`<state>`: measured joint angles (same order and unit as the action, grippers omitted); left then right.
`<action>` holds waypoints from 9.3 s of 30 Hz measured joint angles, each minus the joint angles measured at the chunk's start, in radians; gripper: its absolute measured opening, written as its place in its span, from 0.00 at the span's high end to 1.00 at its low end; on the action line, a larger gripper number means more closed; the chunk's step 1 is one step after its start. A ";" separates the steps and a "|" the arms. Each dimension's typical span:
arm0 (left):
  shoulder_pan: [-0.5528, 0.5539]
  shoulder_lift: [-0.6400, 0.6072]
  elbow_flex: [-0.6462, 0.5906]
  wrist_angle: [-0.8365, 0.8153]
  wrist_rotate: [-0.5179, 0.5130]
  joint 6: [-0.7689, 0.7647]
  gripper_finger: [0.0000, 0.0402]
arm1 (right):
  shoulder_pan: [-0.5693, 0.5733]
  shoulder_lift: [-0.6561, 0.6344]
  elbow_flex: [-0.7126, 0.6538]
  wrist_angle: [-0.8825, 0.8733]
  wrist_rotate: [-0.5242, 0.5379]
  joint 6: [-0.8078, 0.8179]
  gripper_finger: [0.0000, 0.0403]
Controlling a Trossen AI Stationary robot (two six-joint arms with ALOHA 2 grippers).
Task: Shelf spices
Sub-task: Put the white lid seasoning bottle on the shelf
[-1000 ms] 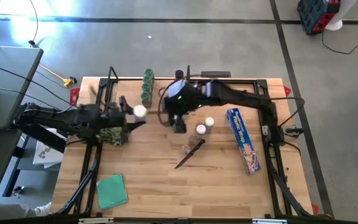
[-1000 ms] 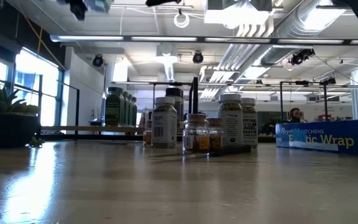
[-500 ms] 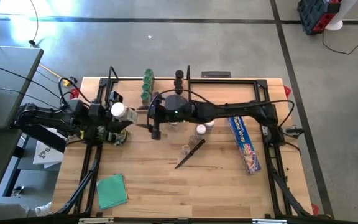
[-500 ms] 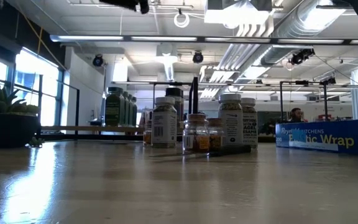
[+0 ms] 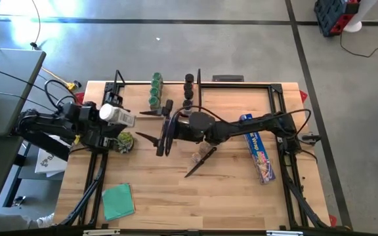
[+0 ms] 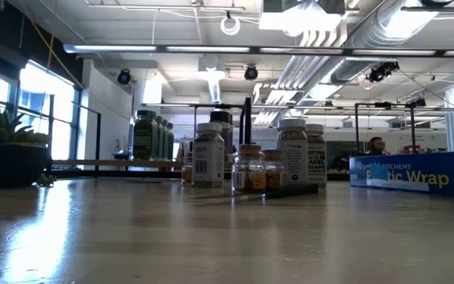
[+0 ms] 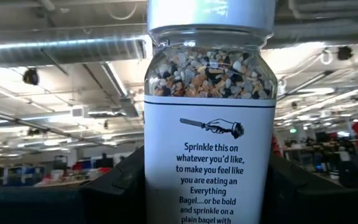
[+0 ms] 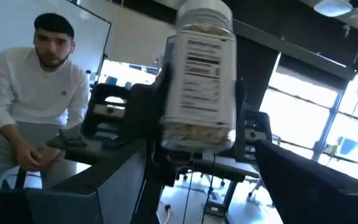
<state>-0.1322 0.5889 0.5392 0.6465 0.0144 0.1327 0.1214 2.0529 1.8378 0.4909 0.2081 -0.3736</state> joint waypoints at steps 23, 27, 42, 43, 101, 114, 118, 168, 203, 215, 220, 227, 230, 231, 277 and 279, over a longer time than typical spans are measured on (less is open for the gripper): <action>0.000 0.150 0.001 0.085 0.010 -0.017 0.53 | -0.009 0.002 0.000 -0.027 -0.033 0.115 0.55; 0.000 0.137 0.002 0.031 0.009 -0.013 0.53 | -0.008 0.002 0.000 -0.061 -0.028 0.128 0.55; -0.001 -0.090 0.050 -0.705 -0.174 -0.179 0.24 | -0.019 -0.090 0.000 -0.724 -0.024 0.259 0.55; 0.000 -0.085 0.050 -0.734 -0.175 -0.196 0.24 | -0.020 -0.090 -0.001 -0.765 -0.030 0.265 0.55; 0.030 0.184 0.186 -0.996 -0.094 -0.219 0.54 | -0.047 -0.086 -0.008 -0.968 -0.160 0.435 0.55; 0.340 0.377 0.738 -1.889 -0.176 -0.057 0.54 | -0.018 -0.162 -0.007 -1.151 -0.072 0.478 0.25; 0.498 0.445 0.801 -2.016 -0.152 0.067 0.54 | 0.006 -0.167 -0.006 -1.161 -0.059 0.492 0.25; 1.069 0.891 0.555 -1.905 -0.061 0.707 0.54 | 0.315 -0.114 -0.008 -1.164 0.209 0.690 0.24; 1.060 0.841 0.511 -1.883 -0.129 0.680 0.49 | 0.309 -0.114 -0.008 -1.161 0.209 0.706 0.24; 1.049 0.842 0.510 -1.882 -0.166 0.681 0.48 | 0.308 -0.114 -0.008 -1.161 0.209 0.696 0.24; 1.018 0.843 0.509 -1.876 -0.209 0.691 0.48 | 0.308 -0.114 -0.008 -1.161 0.211 0.689 0.24; 1.006 0.846 0.507 -1.851 -0.233 0.672 0.44 | 0.308 -0.114 -0.008 -1.161 0.211 0.687 0.24; 1.006 0.846 0.507 -1.851 -0.229 0.664 0.42 | 0.308 -0.114 -0.008 -1.161 0.212 0.688 0.24; 1.006 0.846 0.508 -1.851 -0.224 0.662 0.41 | 0.308 -0.114 -0.008 -1.161 0.212 0.687 0.24; 0.941 0.843 0.509 -1.822 -0.200 0.663 0.41 | 0.297 -0.114 -0.008 -1.163 0.212 0.687 0.24; 0.942 0.843 0.509 -1.823 -0.208 0.663 0.41 | 0.297 -0.114 -0.008 -1.163 0.212 0.687 0.24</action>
<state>0.8097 1.4322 1.0485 -1.1763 -0.1940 0.7952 0.4187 1.9385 1.8294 -0.6716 0.4206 0.3134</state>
